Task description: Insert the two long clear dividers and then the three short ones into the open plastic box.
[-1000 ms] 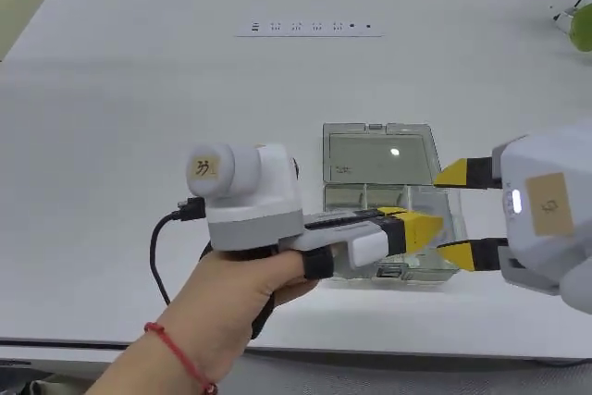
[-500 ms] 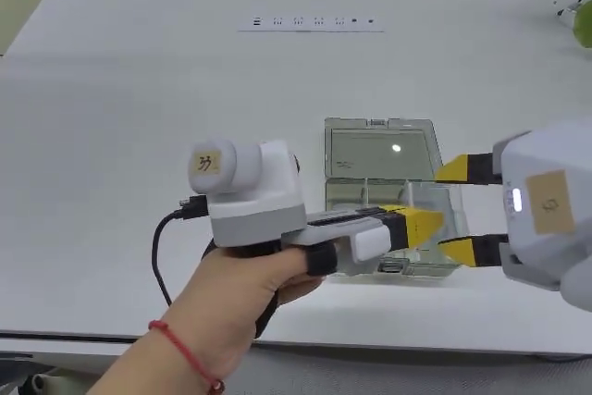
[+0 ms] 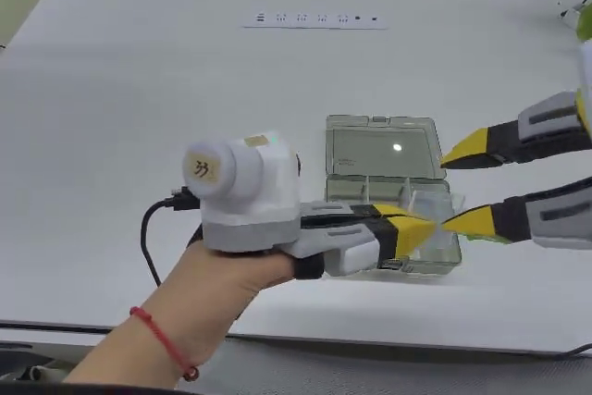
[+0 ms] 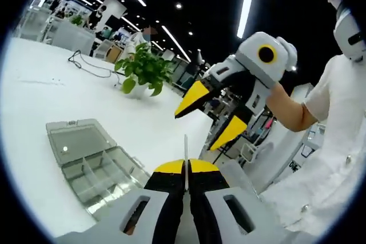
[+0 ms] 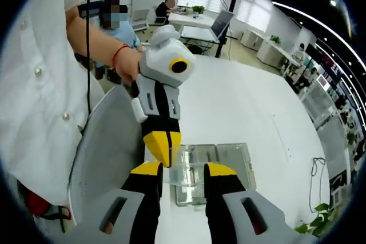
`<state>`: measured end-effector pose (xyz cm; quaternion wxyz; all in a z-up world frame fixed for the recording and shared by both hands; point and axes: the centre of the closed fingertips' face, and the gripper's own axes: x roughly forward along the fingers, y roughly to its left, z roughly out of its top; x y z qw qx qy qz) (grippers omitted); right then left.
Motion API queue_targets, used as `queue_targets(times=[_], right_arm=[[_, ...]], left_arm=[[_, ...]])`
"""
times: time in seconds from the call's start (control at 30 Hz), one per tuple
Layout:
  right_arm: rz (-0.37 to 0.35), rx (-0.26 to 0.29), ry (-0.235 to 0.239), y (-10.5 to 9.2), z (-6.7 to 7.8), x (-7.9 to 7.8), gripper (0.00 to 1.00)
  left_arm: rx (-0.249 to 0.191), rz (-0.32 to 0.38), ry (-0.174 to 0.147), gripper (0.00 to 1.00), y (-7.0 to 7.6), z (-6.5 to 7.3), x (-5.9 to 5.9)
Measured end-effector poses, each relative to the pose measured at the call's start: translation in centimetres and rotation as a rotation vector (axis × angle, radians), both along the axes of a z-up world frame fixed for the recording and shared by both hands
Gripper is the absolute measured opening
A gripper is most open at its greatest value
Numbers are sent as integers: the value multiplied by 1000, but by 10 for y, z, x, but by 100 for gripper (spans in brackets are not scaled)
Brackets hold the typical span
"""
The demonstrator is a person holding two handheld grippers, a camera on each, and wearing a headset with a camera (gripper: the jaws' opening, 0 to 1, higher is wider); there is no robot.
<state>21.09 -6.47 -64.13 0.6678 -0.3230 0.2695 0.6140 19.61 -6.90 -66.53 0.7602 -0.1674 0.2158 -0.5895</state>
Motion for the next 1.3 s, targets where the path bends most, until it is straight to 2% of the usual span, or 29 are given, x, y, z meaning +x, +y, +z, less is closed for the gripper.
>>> queue_targets(times=[0.07, 0.1, 0.13, 0.2, 0.23, 0.27, 0.33, 0.6, 0.77, 0.9, 1.3], right_arm=[[25, 7, 59, -2, -2, -5, 27], [32, 11, 70, -2, -2, -6, 26], [46, 24, 107, -1, -2, -10, 25], [57, 46, 174, -1, -3, -14, 22], [59, 52, 192, -1, -2, -15, 21], [69, 59, 203, 0, -2, -16, 20], [85, 66, 235, 2, -3, -22, 17], [119, 82, 315, 7, -4, -33, 10], [140, 94, 351, 9, -3, -40, 3], [141, 104, 370, 10, -3, -41, 3], [143, 105, 371, 11, -7, -41, 2]], left_arm=[[3, -38, -71, 0, -1, 4, -6], [5, -56, -102, 0, -2, 5, -8], [2, -70, -159, 0, -2, 8, -11], [11, -100, -212, 0, -2, 10, -15], [13, -103, -214, 0, -2, 10, -15], [14, -102, -192, 0, -2, 9, -15], [2, -114, -208, 0, -2, 12, -17], [-46, -139, -224, 0, -2, 24, -21], [-44, -138, -227, 0, -1, 22, -20], [-49, -142, -225, 0, 0, 22, -21], [-36, -144, -226, 0, 1, 18, -22]])
